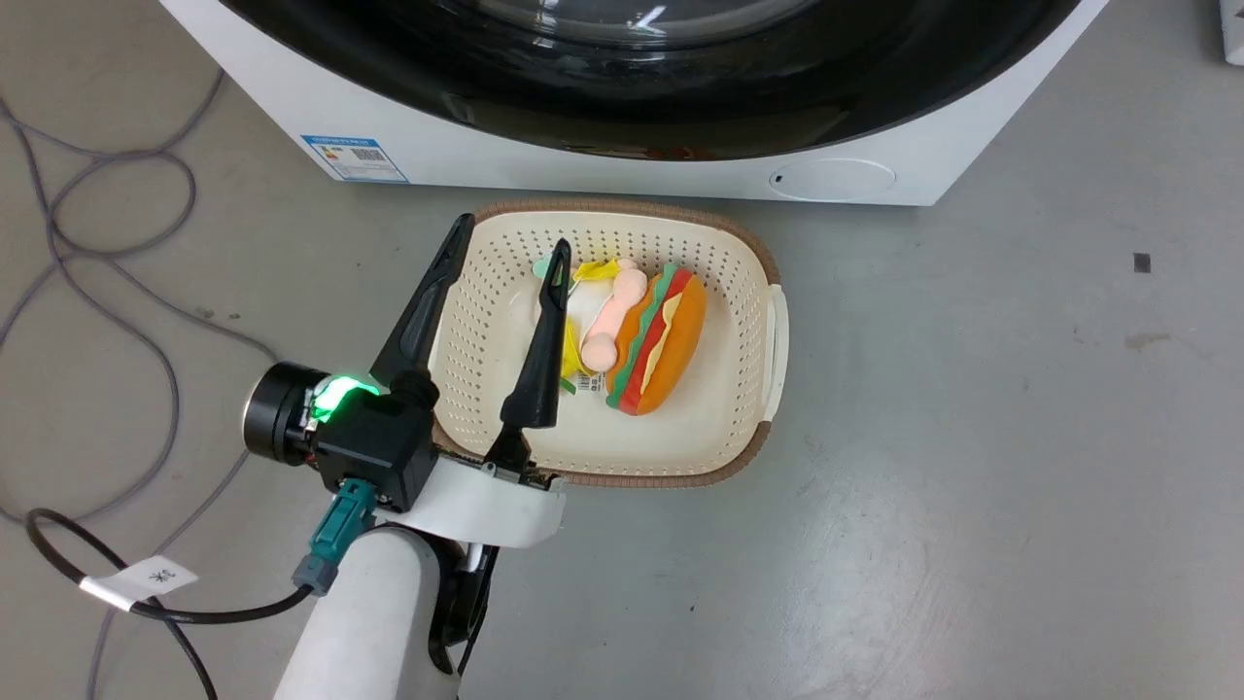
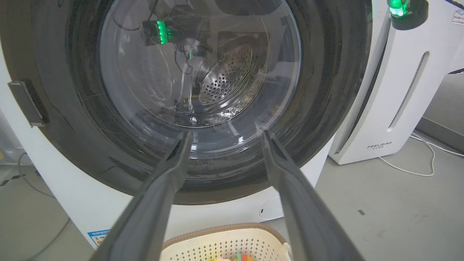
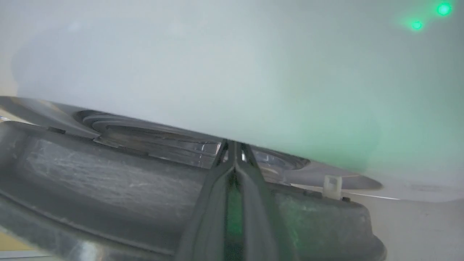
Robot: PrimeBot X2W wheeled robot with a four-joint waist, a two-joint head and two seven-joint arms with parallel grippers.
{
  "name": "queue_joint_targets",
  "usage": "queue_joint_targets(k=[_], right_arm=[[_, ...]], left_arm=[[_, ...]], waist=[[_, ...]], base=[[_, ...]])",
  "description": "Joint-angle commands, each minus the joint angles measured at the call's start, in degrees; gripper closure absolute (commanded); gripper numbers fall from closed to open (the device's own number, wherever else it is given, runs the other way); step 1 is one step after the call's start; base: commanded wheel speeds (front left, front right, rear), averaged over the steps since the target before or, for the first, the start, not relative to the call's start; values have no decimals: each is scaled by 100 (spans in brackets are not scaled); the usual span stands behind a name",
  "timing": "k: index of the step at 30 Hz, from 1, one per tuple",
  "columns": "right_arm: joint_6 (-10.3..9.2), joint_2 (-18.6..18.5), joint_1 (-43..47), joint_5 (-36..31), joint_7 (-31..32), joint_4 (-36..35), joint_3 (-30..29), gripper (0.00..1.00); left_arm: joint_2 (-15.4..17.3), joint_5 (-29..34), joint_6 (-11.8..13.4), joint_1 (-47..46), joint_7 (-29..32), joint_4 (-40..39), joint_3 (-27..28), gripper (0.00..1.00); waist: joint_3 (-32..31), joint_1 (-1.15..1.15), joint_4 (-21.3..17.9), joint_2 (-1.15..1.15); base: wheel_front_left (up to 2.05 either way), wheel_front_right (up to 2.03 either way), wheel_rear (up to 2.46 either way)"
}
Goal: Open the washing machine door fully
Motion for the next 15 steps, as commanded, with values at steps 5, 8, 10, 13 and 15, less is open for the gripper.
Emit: queue_joint_targets(k=[5,8,10,13,15], right_arm=[[39,114,-496,399,521,431,232,100],[39,139,-381,395,679,420,270,100],[39,142,-266,381,798,372,315,100],[39,147,-60,394,950,282,350,100],[39,151,110,410,1055,221,370,100]], left_arm=[[5,-68,21,-204,-112,13,-92,0],[5,-72,30,-196,-112,35,-95,0],[5,-75,25,-187,-112,58,-92,0],[5,-76,20,-159,-112,97,-87,0],[5,-82,16,-135,-112,129,-82,0]], waist=[[43,-1,-3,0],[-17,-1,-28,0],[-65,-1,-45,0],[-154,-1,-73,0],[-229,-1,-84,0]], base=[[0,0,0],[0,0,0],[0,0,0],[0,0,0],[0,0,0]])
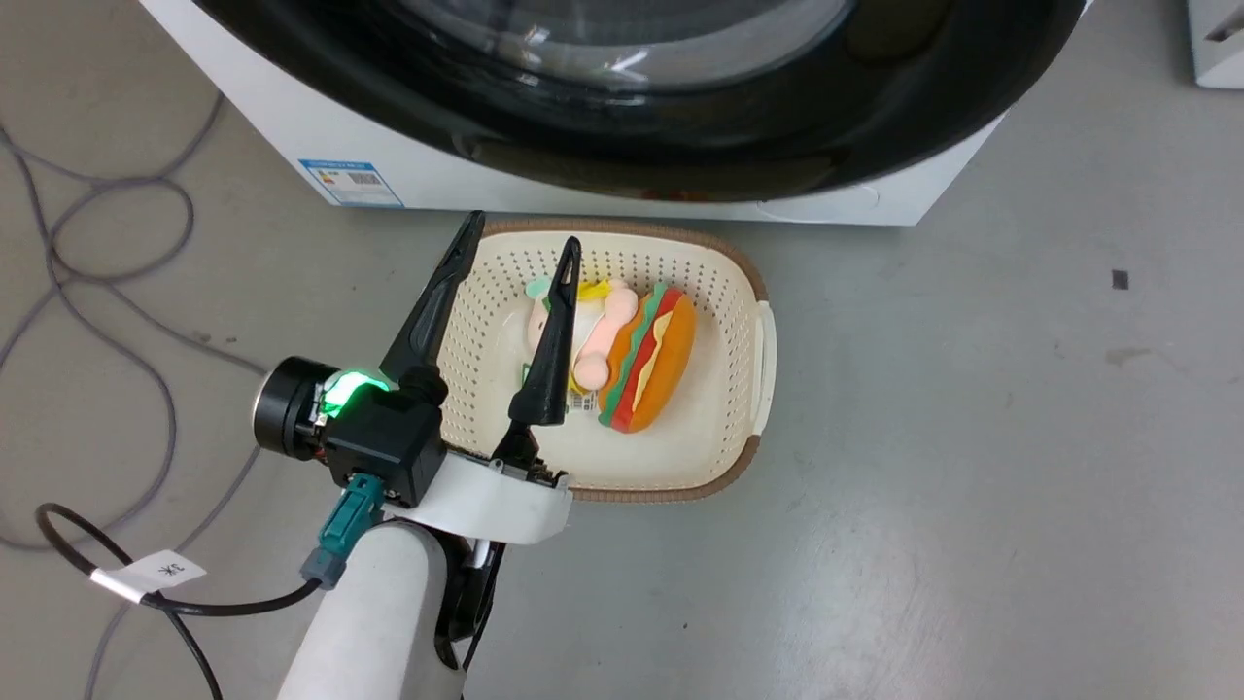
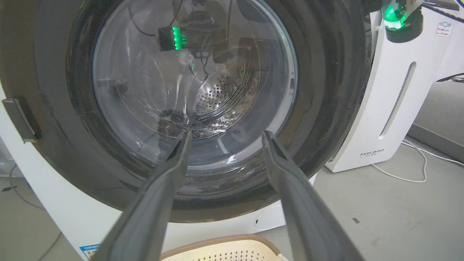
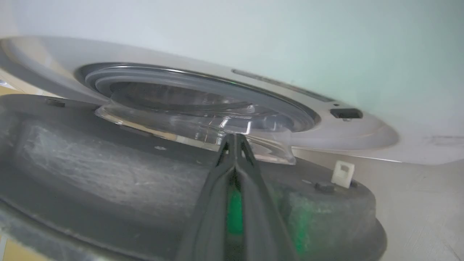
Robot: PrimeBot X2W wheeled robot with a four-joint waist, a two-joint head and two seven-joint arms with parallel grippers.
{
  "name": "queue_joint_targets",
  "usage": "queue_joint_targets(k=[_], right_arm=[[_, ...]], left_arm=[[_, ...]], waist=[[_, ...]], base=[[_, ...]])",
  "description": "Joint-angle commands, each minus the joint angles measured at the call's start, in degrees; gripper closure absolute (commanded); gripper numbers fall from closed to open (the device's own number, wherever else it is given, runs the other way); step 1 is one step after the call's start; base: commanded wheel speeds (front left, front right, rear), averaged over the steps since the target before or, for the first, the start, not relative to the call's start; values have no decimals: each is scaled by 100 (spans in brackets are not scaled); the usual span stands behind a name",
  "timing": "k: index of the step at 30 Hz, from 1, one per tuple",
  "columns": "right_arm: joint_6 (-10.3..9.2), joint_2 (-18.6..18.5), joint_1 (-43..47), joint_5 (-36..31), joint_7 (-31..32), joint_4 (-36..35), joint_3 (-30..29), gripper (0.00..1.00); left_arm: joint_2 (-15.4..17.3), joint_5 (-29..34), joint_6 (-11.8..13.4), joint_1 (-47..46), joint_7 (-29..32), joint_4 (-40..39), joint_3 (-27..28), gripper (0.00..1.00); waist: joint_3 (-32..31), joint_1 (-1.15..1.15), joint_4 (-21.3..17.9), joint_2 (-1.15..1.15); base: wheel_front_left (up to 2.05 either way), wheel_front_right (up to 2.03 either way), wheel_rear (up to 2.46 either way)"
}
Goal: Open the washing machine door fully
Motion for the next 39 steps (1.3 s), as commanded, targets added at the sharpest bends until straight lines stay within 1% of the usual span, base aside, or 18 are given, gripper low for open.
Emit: queue_joint_targets(k=[1,9,18,19,27,35,39], right_arm=[[37,62,310,37,119,-78,49,100],[37,53,1231,174,455,-554,96,100],[37,49,2499,402,738,-1203,98,100],[37,49,2499,402,738,-1203,98,100],[37,99,3605,626,917,-1798,51,100],[37,240,4431,817,1057,-2441,-13,100],[37,337,4756,855,1137,-2807,2,100]], left_arm=[[8,-34,8,-16,-32,39,12,0],[8,-21,8,235,-32,178,28,0],[61,110,-24,877,-32,501,189,0],[61,110,-24,877,-32,501,189,0],[160,156,22,1453,-32,705,366,0],[270,124,108,1877,-32,845,624,0],[286,92,145,2029,-32,859,741,0]], waist=[[-103,0,-19,0],[-522,0,-51,0],[-1353,0,-69,0],[-1353,0,-69,0],[-2017,0,9,0],[-2399,0,83,0],[-2457,0,95,0]], base=[[0,0,0],[0,0,0],[0,0,0],[0,0,0],[0,0,0],[0,0,0],[0,0,0]])
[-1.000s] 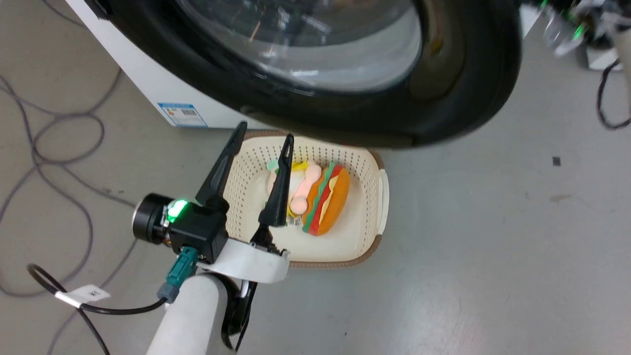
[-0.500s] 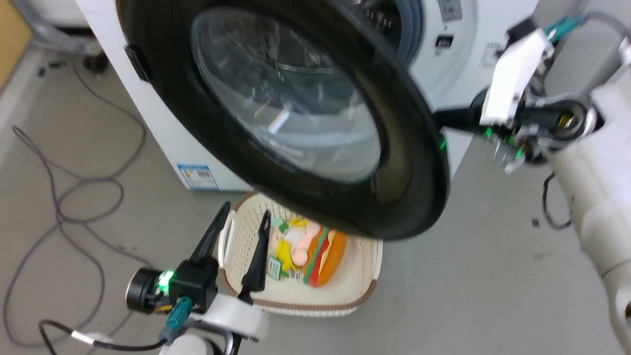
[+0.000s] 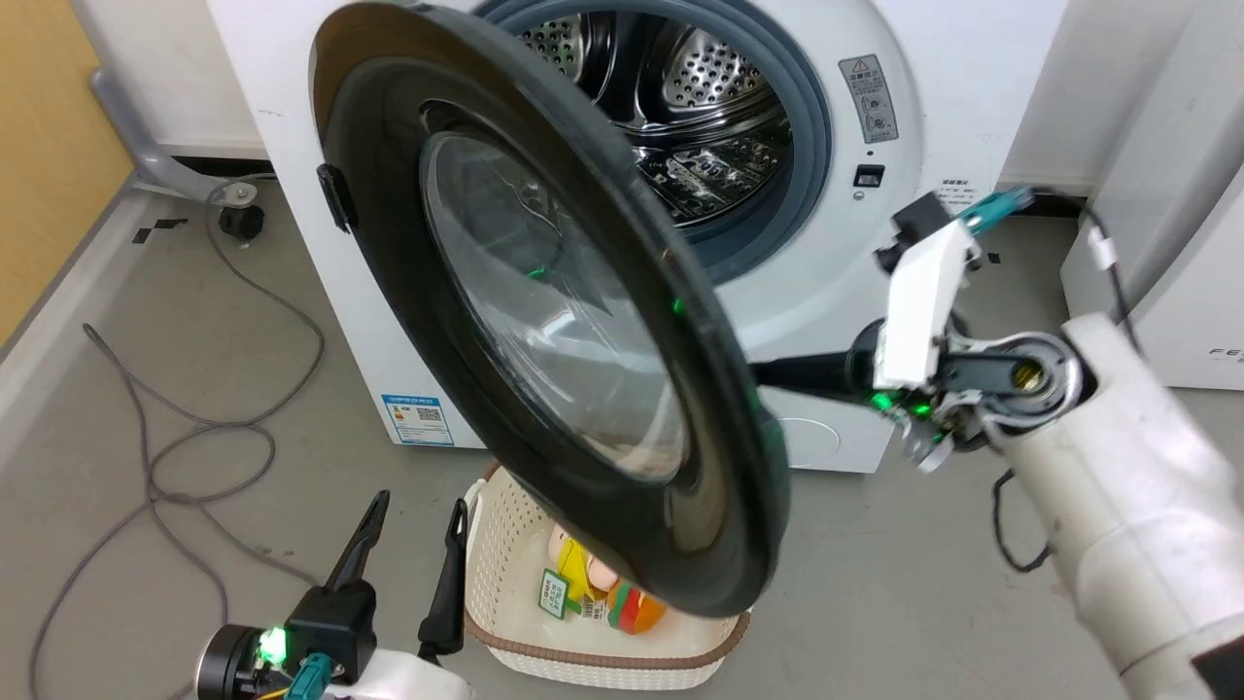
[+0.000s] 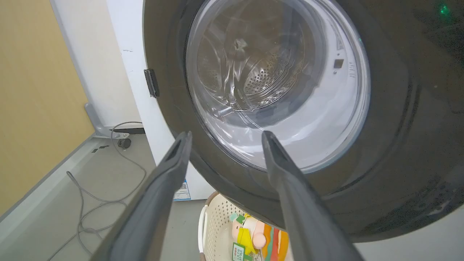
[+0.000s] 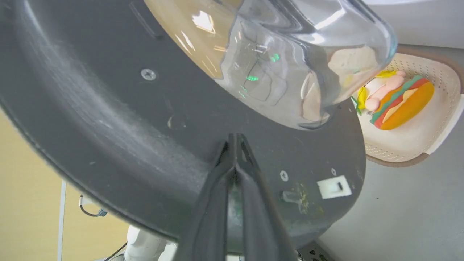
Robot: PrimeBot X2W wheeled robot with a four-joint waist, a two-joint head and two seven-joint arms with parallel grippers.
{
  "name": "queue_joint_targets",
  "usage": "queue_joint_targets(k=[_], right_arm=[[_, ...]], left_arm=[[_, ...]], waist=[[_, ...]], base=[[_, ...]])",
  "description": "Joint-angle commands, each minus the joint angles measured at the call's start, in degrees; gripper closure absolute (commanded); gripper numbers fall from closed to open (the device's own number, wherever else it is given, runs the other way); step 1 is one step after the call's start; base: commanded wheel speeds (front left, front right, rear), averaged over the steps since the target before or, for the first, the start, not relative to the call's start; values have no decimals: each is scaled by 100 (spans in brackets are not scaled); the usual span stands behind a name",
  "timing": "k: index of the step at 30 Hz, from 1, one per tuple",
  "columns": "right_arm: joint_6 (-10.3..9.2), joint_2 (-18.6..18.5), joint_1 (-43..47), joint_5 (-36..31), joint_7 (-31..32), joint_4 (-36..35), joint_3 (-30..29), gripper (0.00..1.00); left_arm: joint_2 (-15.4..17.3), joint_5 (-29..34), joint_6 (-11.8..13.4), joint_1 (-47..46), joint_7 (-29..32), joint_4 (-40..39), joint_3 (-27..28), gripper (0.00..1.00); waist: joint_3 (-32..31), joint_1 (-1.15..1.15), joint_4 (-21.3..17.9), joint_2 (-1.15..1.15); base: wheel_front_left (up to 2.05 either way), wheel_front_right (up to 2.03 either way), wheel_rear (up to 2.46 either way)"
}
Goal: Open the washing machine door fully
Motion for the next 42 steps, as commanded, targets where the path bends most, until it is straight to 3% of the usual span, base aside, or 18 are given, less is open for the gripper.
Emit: queue_joint_targets(k=[1,14,21,25,27,32,36,42], right_arm=[[37,80,189,31,46,-142,12,100],[37,453,1080,55,157,-1540,141,100],[37,635,1435,-4,88,-1904,273,100],[37,681,1635,-167,-452,-2056,124,100],[37,706,1836,-163,-899,-2115,-77,0],[37,746,2456,-305,-2608,-2356,-774,0],[37,754,3019,-738,-4008,-2515,-1253,0],[37,668,4010,-1741,-5545,-2514,-1795,0]], left_arm=[[23,-15,18,77,-30,10,30,0],[-55,-33,-26,103,-30,57,57,0],[-94,-38,-44,130,-30,80,71,0],[-113,-30,-54,136,-30,80,75,0],[-124,-29,-59,137,-30,90,70,0],[-148,-44,-55,152,-30,104,97,0],[-153,-44,-66,195,-30,132,149,0],[-166,-50,-80,236,-30,196,211,0]], waist=[[-6,1,7,0],[0,1,38,0],[-11,1,57,0],[-5,1,63,0],[-18,1,64,0],[-58,1,28,0],[-102,1,-39,0],[-162,1,-135,0]], base=[[0,0,0],[0,0,0],[0,0,0],[0,0,0],[0,0,0],[0,0,0],[0,0,0],[0,0,0]])
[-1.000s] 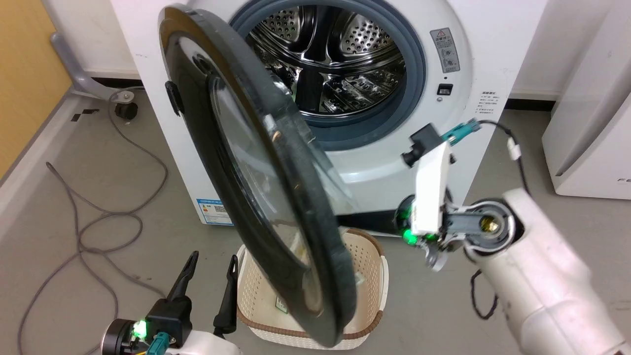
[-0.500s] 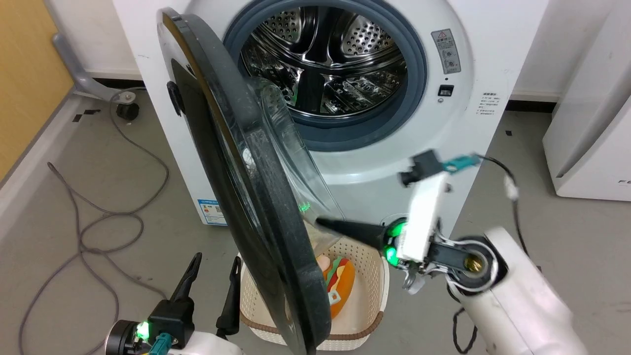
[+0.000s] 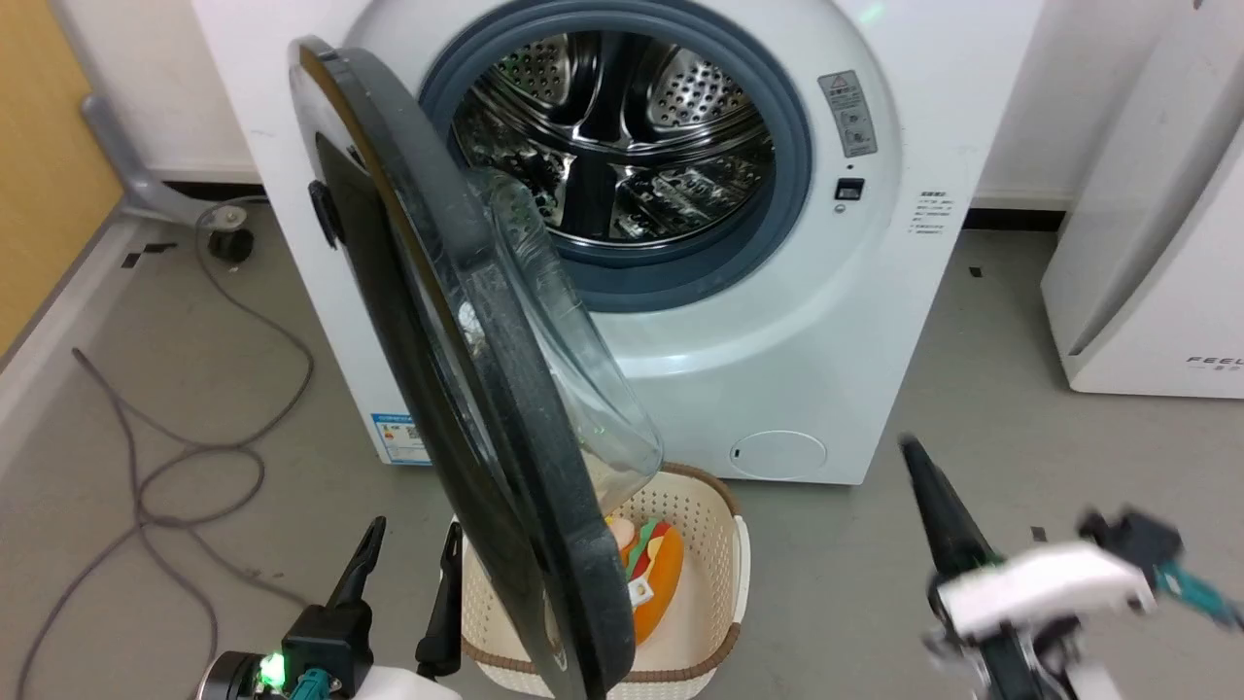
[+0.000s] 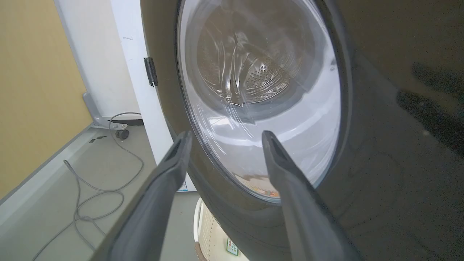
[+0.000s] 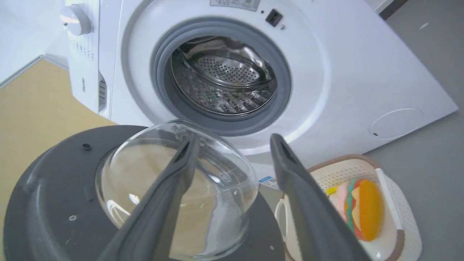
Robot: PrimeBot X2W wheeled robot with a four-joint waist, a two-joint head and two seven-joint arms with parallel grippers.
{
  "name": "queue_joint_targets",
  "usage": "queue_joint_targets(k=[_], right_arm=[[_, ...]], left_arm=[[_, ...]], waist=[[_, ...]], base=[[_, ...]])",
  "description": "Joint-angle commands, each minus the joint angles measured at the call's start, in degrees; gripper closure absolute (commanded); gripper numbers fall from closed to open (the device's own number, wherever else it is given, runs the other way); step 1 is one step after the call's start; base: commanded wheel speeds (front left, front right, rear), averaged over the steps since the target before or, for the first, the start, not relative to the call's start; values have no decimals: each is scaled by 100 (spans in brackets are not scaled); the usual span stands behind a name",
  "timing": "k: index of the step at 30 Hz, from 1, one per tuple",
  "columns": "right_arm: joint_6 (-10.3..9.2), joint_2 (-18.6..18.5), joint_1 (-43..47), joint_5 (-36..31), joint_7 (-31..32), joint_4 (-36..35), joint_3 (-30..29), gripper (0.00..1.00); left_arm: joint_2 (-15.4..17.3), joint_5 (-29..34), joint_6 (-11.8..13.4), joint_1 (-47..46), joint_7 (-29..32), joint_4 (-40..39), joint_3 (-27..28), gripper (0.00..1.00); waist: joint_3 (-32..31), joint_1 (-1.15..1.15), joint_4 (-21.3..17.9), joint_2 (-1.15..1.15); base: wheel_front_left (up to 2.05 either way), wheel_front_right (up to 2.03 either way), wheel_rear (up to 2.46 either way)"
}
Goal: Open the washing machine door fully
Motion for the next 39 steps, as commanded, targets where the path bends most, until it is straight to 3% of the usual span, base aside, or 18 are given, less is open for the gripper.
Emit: queue_joint_targets(k=[1,10,17,21,27,35,36,37,39], right_arm=[[37,-32,332,-286,-293,43,-146,0],[37,-1,1330,-2171,-1273,10,-1186,0],[37,50,1780,-4695,-1400,-984,-1722,0],[37,77,1950,-5570,-1284,-1532,-1698,0],[37,85,2163,-6232,-1028,-2203,-1312,0],[37,86,2292,-6074,-804,-2315,-1077,0],[37,86,2293,-6016,-811,-2304,-1075,0],[37,86,2295,-6013,-812,-2293,-1075,0],[37,87,2295,-5989,-812,-2273,-1077,0]], left_arm=[[-23,-45,-22,88,-30,35,27,0],[-43,-47,-45,158,-30,92,82,0],[-51,-33,-67,161,-30,129,131,0],[-53,-13,-75,163,-30,143,159,0],[-55,17,-91,148,-30,142,188,0],[-60,16,-112,141,-30,196,217,0],[-61,3,-119,139,-30,218,222,16],[-62,-10,-124,137,-30,235,226,53],[-66,-32,-133,137,-30,263,232,100]], waist=[[-30,0,-33,0],[-70,0,-135,0],[-96,0,-151,0],[-106,0,-156,0],[-89,0,-159,0],[-70,0,-172,0],[-70,0,-172,0],[-72,0,-171,0],[-74,0,-176,0]], base=[[0,0,0],[0,0,0],[0,0,0],[0,0,0],[0,0,0],[0,0,0],[0,0,0],[0,0,0],[0,0,0]])
